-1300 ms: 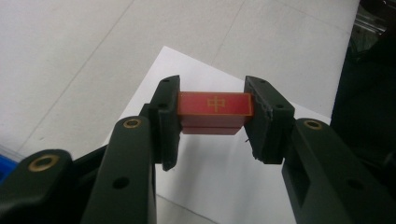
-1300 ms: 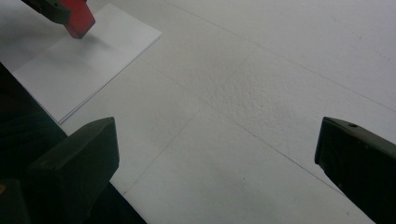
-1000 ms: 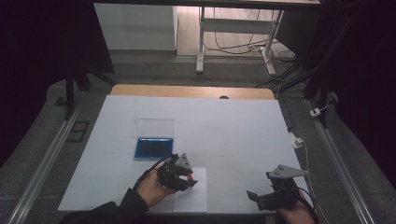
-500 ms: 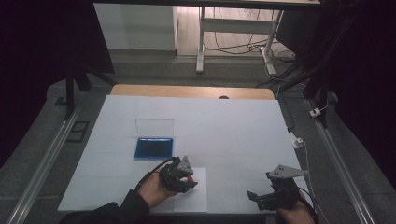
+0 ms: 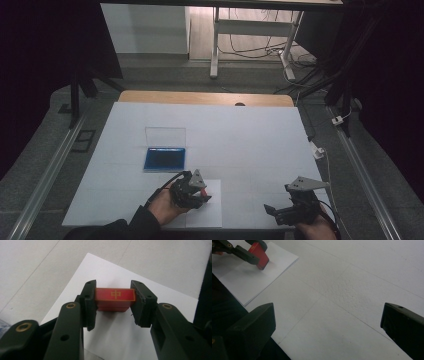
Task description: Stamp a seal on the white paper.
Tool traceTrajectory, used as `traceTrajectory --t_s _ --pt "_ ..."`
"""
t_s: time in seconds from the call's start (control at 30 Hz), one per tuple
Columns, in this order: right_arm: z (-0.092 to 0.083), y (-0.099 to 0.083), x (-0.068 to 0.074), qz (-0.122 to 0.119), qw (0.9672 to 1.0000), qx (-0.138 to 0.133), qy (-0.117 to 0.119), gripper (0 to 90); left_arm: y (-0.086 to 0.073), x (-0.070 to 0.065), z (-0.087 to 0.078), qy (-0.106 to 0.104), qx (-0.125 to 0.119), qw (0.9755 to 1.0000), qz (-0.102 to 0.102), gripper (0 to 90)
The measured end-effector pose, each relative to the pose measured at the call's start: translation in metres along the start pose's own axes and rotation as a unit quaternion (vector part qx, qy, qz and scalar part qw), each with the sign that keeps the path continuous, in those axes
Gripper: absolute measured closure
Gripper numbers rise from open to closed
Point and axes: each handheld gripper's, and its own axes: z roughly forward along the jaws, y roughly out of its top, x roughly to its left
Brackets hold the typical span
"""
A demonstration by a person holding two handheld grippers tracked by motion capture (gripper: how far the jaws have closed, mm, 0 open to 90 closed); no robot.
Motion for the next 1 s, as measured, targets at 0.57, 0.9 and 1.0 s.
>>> traceTrajectory --t_s 0.57,0.9,1.0 --pt "0.001 0.0 0.001 -0.004 1.0 0.002 0.0 0.2 0.001 0.0 0.0 -0.001 0.003 1.0 0.0 58.8" --pt "0.001 0.0 0.002 -0.004 1.0 0.004 0.0 0.2 0.001 0.004 0.001 -0.013 0.005 0.9999 -0.001 58.7" --pt "0.001 0.0 0.001 -0.004 1.0 0.004 0.0 0.2 0.001 0.004 0.001 -0.013 0.004 0.9999 -0.002 58.7"
